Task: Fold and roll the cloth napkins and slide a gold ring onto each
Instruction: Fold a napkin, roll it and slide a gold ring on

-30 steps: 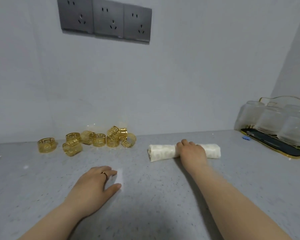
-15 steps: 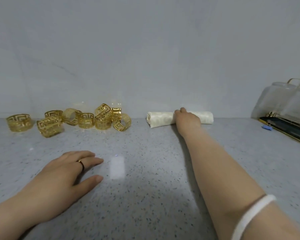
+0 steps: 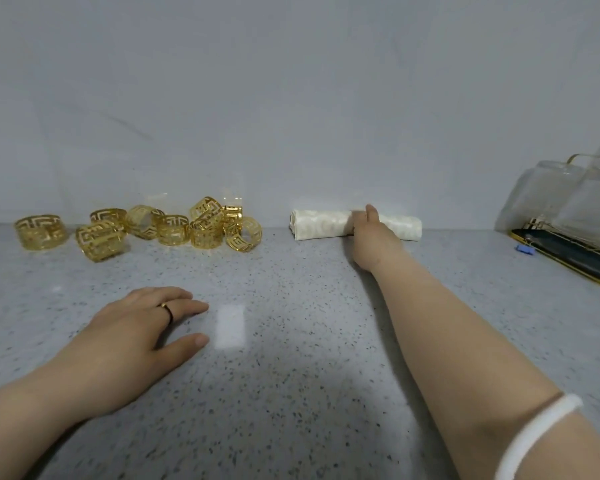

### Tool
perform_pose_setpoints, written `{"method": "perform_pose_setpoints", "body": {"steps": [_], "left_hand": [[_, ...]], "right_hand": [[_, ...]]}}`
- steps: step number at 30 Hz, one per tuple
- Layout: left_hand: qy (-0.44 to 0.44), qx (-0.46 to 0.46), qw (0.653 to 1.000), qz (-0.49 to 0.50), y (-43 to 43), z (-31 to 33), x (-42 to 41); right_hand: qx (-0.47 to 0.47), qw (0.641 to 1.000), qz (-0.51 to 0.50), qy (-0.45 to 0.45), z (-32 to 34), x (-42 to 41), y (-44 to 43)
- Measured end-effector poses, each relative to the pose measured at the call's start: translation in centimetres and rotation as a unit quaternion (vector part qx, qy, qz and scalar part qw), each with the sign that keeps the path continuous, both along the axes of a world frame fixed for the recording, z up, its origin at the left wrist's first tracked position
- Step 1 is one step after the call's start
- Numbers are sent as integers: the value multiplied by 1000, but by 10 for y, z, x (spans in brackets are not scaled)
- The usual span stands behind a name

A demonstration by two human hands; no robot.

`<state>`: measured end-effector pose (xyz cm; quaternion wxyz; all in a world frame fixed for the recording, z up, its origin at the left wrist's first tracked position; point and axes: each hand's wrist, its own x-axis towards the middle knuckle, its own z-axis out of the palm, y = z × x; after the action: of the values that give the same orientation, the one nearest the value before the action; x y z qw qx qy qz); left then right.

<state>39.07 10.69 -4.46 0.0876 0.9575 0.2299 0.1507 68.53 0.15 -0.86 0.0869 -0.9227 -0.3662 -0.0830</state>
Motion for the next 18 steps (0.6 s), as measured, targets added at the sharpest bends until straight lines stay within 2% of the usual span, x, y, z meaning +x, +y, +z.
{"method": "perform_pose_setpoints", "body": {"steps": [4,7,13,16,18], "left_hand": [[47,9,999,10,-9,8,-1],[19,-10,1000,14,-15,10,-4],[-24,25,995,96,-29,21,-15],[-47,-48,989,128,-31,23,-33],[-40,-110,988,104,-35,27,-56]], "right_hand": [[-35,996,75,-45,7,-39,-17],[-34,992,123,-4,9,-97,-37],[-21,977,189,98,13,-227,-88],[-30,964,177,194,14,-269,-101],[-82,959,169,212,10,-290,-99]]}}
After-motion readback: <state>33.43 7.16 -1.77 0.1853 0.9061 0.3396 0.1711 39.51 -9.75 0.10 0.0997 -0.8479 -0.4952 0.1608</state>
